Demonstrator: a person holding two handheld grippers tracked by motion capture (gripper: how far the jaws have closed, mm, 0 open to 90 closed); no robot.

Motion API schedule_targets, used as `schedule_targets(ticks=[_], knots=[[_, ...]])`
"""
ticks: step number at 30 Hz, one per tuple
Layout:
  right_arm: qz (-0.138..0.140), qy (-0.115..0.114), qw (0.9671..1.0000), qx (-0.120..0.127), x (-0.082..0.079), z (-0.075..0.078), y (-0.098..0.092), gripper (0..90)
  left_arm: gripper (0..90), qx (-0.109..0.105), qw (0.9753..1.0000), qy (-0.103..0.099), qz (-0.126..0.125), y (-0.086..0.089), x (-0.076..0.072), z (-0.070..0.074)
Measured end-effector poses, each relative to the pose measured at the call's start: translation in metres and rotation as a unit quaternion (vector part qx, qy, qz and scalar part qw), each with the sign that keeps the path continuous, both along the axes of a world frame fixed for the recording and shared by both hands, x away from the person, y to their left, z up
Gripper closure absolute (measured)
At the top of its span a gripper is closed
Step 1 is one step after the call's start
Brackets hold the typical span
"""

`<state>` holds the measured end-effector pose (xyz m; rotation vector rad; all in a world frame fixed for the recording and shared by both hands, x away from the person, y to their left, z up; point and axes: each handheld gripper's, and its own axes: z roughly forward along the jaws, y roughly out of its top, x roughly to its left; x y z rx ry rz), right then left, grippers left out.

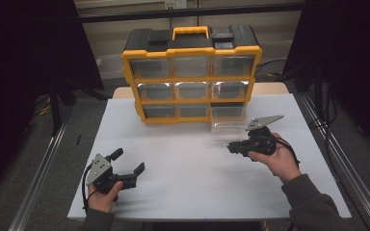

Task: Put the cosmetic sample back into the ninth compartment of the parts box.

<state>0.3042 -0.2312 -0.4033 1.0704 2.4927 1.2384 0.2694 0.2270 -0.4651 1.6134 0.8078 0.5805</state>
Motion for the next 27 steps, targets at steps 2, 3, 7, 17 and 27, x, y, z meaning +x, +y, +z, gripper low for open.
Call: schedule_targets(ticks=[2,3,7,17,27], knots=[[0.002,-0.001,1.0000,0.002,0.000,0.001,0.000,81.6,2.7,0.000,1.0000,0.000,-0.001,0.000,0.000,0.000],[0.002,0.000,1.0000,0.003,0.001,0.002,0.000,81.6,2.7,0.001,1.0000,0.000,-0.005,0.001,0.000,0.000],[0.003,-0.003,1.0000,0.000,0.001,0.006,0.001,81.6,2.7,0.002,1.0000,-0.002,0.003,0.002,0.000,0.000],[0.004,-0.005,1.0000,0.002,0.007,0.016,0.001,81.5,2.7,-0.002,1.0000,-0.002,0.002,0.002,0.000,0.001],[0.004,-0.007,1.0000,-0.002,0.012,0.021,0.000,81.5,2.7,0.000,1.0000,0.000,-0.003,0.000,0.000,0.000]])
